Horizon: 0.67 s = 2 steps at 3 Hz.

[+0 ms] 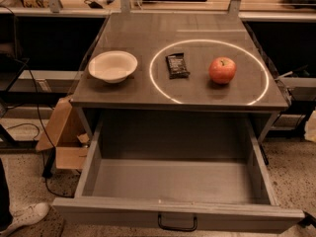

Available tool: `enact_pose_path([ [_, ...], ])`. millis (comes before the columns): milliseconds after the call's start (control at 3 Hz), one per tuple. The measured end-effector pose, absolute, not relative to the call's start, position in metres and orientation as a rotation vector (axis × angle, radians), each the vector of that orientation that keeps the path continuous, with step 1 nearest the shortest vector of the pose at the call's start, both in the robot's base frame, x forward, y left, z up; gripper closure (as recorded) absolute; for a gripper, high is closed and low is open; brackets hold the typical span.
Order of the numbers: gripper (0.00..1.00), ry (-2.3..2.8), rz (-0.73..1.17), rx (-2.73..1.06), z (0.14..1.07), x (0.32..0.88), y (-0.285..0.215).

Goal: Close top drawer

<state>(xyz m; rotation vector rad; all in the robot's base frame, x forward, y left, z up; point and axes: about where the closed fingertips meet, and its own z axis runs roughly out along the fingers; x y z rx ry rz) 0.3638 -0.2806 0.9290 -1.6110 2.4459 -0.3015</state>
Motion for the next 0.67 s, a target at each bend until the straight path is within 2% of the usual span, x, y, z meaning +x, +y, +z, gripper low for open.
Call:
enact_pose_path([
  [333, 1.00, 2.438, -0.318, -1.606, 0.928, 0.369, -0.278],
  [667, 1.00, 2.446, -0.333, -1.669, 0.904, 0.340, -0.275],
])
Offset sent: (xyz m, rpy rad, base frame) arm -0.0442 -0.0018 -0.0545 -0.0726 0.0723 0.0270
